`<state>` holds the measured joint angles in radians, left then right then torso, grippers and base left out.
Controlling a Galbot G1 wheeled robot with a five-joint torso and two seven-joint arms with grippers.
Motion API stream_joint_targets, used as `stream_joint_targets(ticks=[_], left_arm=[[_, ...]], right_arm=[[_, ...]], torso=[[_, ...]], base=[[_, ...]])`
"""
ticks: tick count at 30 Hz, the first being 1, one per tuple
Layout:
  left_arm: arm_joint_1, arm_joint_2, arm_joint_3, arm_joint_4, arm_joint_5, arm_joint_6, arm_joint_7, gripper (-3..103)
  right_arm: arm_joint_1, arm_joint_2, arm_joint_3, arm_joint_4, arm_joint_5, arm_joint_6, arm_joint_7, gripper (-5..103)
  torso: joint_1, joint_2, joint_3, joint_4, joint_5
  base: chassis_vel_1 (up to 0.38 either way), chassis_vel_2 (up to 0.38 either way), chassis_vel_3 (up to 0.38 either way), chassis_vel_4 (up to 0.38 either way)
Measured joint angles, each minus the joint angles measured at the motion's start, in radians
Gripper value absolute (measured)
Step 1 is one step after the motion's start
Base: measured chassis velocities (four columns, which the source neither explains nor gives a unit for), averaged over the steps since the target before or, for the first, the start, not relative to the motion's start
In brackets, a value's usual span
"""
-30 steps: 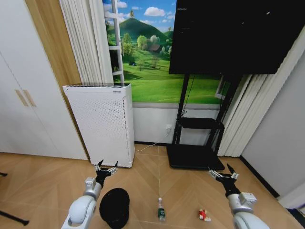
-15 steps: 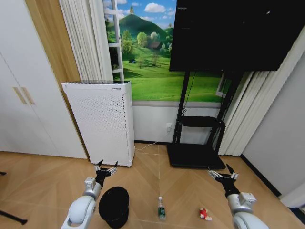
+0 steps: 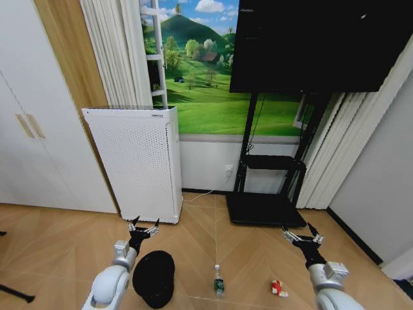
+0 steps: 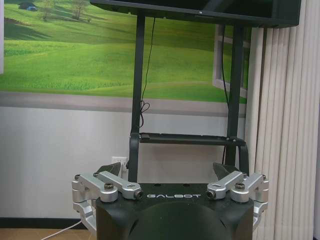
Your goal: Pick up the trash bin and place the garbage on the floor into it.
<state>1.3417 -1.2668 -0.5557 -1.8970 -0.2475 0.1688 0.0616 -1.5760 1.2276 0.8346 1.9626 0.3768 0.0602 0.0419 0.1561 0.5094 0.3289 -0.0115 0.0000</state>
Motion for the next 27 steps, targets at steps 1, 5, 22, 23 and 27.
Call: stream_joint_targets(ticks=[1, 5, 22, 23, 27], left_arm=[[0.0, 0.0, 0.0, 0.0, 0.0, 0.0, 0.0, 100], [0.001, 0.0, 0.0, -0.002, -0.001, 0.0, 0.0, 100], [-0.001, -0.002, -0.002, 0.001, -0.001, 0.0, 0.0, 100], [-0.001, -0.002, -0.002, 0.001, -0.001, 0.0, 0.0, 100], [-0.002, -0.003, -0.002, 0.001, -0.001, 0.0, 0.0, 100]], right_arm=[[0.0, 0.0, 0.0, 0.0, 0.0, 0.0, 0.0, 100], [0.0, 0.001, 0.0, 0.002, 0.001, 0.0, 0.0, 100], [0.004, 0.006, -0.002, 0.002, 0.002, 0.001, 0.0, 100], [0.004, 0.006, -0.002, 0.002, 0.002, 0.001, 0.0, 100], [0.005, 0.005, -0.002, 0.001, 0.002, 0.001, 0.0, 100]], torso=[[-0.003, -0.007, -0.004, 0.0, 0.0], [-0.01, -0.025, -0.015, 0.0, 0.0], [-0.034, -0.097, -0.063, 0.0, 0.0], [-0.034, -0.097, -0.063, 0.0, 0.0], [-0.039, -0.112, -0.073, 0.0, 0.0]], base=[[0.0, 0.0, 0.0, 0.0], [0.0, 0.0, 0.0, 0.0], [0.0, 0.0, 0.0, 0.0], [0.0, 0.0, 0.0, 0.0], [0.0, 0.0, 0.0, 0.0]])
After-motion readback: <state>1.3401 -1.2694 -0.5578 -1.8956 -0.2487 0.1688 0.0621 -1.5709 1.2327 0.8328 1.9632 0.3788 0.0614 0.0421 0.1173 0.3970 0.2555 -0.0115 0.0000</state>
